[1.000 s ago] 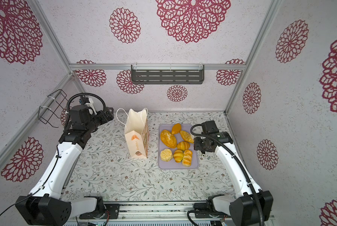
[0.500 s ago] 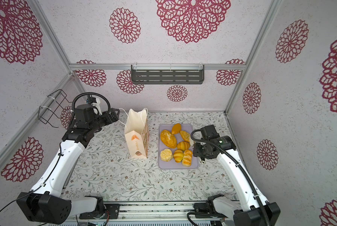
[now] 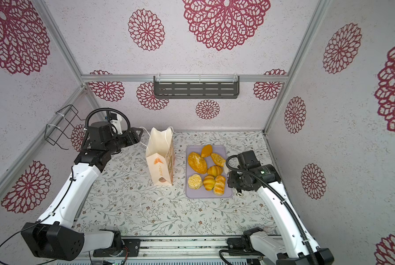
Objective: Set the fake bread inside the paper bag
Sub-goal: 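Lift the tongs with the right gripper and carry them over the bread tray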
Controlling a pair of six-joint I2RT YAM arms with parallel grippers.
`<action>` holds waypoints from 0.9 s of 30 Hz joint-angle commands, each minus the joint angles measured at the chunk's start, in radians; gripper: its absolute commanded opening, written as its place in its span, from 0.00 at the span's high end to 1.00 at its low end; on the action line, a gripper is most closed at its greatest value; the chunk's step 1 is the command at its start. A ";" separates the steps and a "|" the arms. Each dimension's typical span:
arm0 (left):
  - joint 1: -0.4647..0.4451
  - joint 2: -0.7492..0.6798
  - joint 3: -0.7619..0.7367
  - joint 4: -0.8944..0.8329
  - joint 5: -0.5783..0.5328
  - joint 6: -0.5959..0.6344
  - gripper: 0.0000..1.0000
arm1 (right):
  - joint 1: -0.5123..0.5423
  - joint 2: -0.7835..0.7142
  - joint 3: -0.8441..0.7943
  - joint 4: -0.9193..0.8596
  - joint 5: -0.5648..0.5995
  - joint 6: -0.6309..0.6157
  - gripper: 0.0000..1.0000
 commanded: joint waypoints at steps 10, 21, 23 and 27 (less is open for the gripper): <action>-0.006 0.025 -0.011 0.056 0.055 -0.003 0.84 | 0.006 -0.036 -0.009 -0.051 -0.025 0.008 0.48; -0.006 0.024 -0.011 0.052 0.050 -0.010 1.00 | 0.027 -0.052 -0.039 -0.075 -0.075 0.043 0.49; -0.007 0.024 -0.011 0.053 0.048 -0.012 1.00 | 0.034 -0.048 -0.046 -0.068 -0.088 0.051 0.49; -0.007 0.024 -0.011 0.052 0.045 -0.012 1.00 | 0.056 -0.031 -0.056 -0.064 -0.096 0.061 0.49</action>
